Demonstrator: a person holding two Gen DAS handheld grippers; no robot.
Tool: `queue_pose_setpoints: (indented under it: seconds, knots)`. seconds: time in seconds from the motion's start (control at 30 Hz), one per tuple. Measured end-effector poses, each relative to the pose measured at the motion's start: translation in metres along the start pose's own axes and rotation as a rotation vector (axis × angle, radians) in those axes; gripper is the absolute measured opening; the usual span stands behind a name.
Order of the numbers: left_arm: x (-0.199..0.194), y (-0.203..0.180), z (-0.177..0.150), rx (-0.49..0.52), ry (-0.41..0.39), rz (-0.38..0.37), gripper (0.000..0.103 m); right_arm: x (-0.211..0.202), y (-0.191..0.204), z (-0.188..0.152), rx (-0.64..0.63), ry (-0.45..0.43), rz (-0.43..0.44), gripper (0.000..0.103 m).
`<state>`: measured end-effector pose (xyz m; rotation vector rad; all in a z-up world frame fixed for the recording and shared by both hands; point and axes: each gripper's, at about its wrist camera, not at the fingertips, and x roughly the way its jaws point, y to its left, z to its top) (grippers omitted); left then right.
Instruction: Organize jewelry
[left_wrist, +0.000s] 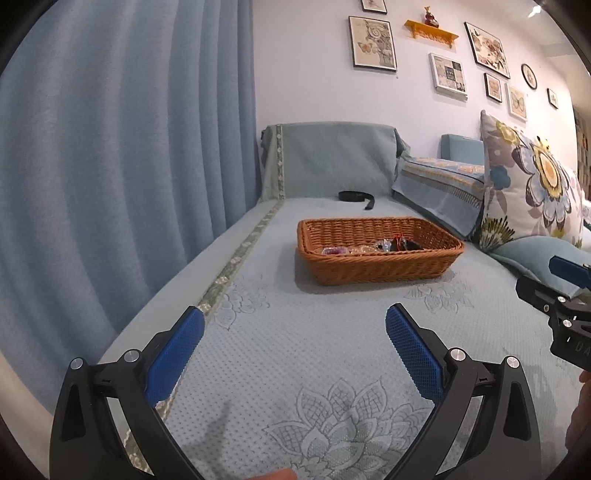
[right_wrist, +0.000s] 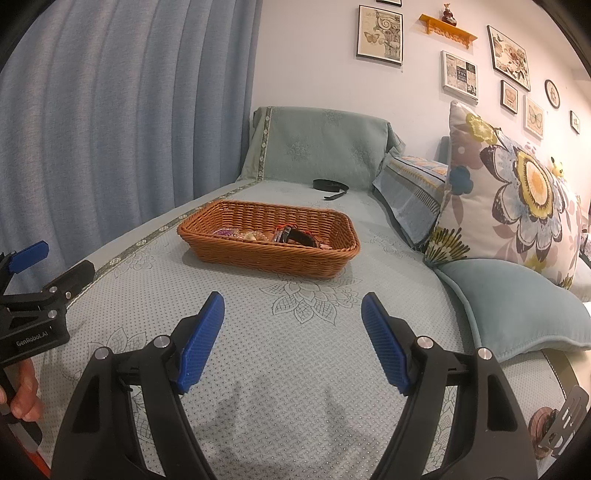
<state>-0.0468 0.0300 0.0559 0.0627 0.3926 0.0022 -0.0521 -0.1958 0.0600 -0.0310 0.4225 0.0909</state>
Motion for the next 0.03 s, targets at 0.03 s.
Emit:
queue_pose_setpoints:
  seconds: [0.03]
  knots:
    - [0.0006, 0.0005, -0.0002, -0.002, 0.002, -0.006, 0.096, 0.0001, 0.0001, 0.0002, 0.000, 0.000, 0.001, 0.073]
